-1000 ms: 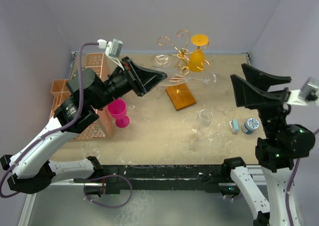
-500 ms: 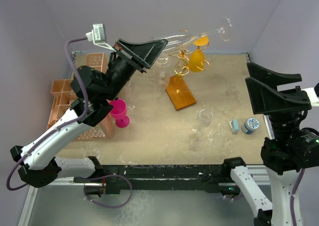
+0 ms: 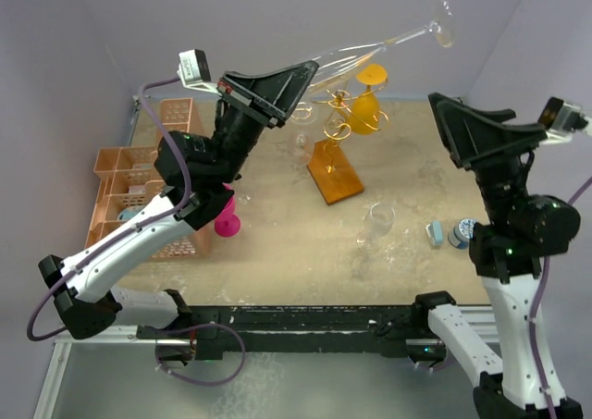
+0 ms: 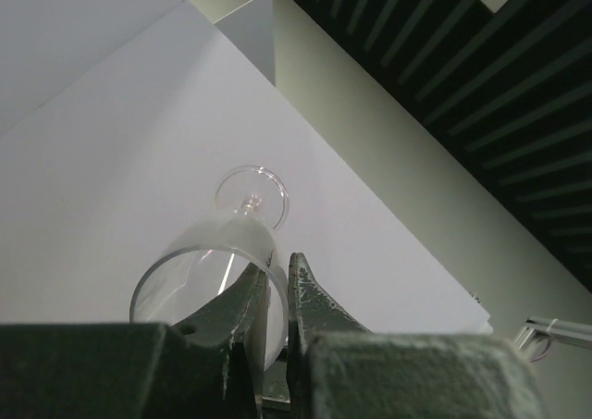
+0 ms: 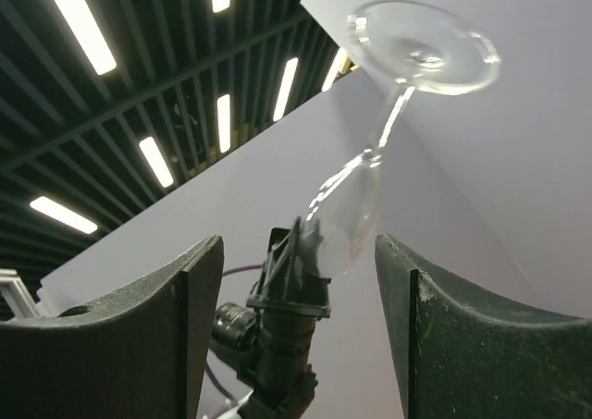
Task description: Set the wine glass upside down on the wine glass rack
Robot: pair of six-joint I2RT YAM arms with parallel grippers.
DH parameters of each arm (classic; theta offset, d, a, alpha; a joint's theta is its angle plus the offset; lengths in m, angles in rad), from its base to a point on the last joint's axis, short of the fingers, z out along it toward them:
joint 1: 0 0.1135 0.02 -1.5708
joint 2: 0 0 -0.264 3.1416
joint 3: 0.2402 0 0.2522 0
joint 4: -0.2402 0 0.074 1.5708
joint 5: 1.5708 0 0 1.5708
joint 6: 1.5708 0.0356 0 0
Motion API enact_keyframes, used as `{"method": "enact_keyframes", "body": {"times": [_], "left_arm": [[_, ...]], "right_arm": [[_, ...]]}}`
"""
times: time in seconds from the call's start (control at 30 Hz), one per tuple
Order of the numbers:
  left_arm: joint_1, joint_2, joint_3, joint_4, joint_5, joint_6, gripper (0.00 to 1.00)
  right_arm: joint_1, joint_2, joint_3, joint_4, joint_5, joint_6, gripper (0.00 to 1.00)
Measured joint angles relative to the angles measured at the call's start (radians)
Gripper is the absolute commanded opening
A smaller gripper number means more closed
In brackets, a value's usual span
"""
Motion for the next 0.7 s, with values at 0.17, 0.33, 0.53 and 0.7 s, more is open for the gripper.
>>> {"method": "enact_keyframes", "body": {"times": [0.17, 0.33, 0.53, 0.7], "left_arm": [[0.000, 0.030, -0.001, 0.071, -0.001, -0.034, 0.00], [0.000, 0.060, -0.003, 0.108, 0.001, -0.052, 0.00], [0.000, 0.085, -0.003, 0.122, 0.004, -0.067, 0.00], [0.000, 0.115, -0.003, 0.124, 0.024, -0.072, 0.00]], "right_arm": [[0.000, 0.124, 0.021, 0.062, 0.019, 0.047, 0.68], [0.000, 0.207, 0.028, 0.112, 0.025, 0.074, 0.68], [0.000, 0.251, 0.035, 0.230, 0.019, 0.097, 0.66], [0.004, 0.280, 0.043, 0.301, 0.015, 0.101, 0.57]]}}
